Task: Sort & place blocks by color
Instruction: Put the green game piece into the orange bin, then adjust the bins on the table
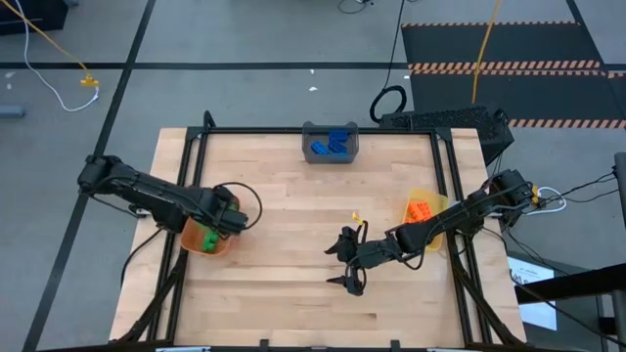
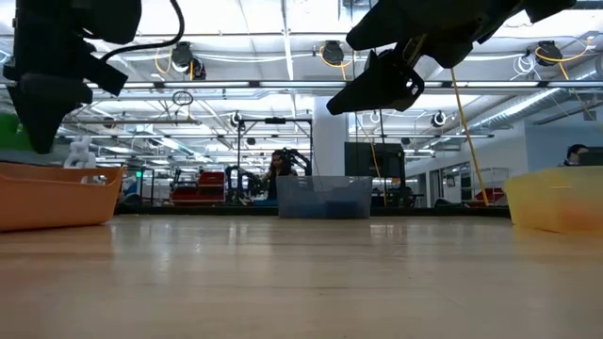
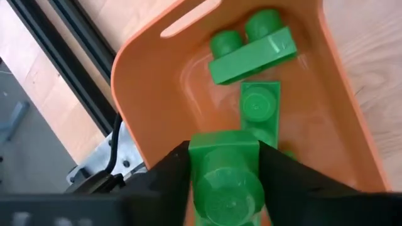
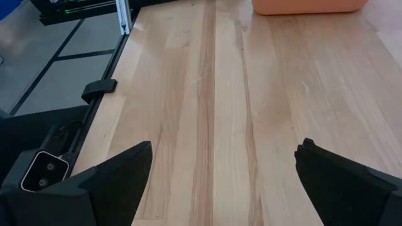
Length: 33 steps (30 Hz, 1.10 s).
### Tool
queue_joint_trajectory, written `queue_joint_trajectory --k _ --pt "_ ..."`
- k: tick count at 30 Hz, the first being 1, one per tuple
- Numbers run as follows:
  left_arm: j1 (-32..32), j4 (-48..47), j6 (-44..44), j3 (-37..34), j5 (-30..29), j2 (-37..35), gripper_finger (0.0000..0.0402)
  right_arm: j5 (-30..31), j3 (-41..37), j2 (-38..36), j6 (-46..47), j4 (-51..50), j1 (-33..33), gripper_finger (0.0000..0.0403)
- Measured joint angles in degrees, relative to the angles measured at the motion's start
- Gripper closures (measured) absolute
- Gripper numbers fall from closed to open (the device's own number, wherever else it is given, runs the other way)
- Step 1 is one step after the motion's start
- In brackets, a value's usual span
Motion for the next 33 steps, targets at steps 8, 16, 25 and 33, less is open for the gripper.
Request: queue_joint_trajectory --k 8,16,25,33 --pt "0.00 0.85 -0.68 -0.11 -0.41 0.01 0.0024 0.00 0.00 0.00 -0.02 0.00 0.00 0.0030" --pt "-0.04 8.88 4.10 0.39 -3.14 0.01 0.0057 5.44 0.02 0.00 -1.99 -0.50 -0.25 0.0030" --pt "-0.04 37.54 19.82 2.31 -5.36 0.01 0.0126 22.72 0.10 -4.68 14.92 -24.86 -1.67 0.0030" --pt "3.56 41.42 27.74 2.07 -7.50 5.28 0.0167 20.79 0.04 -5.07 19.75 -43.94 -3.52 0.0030"
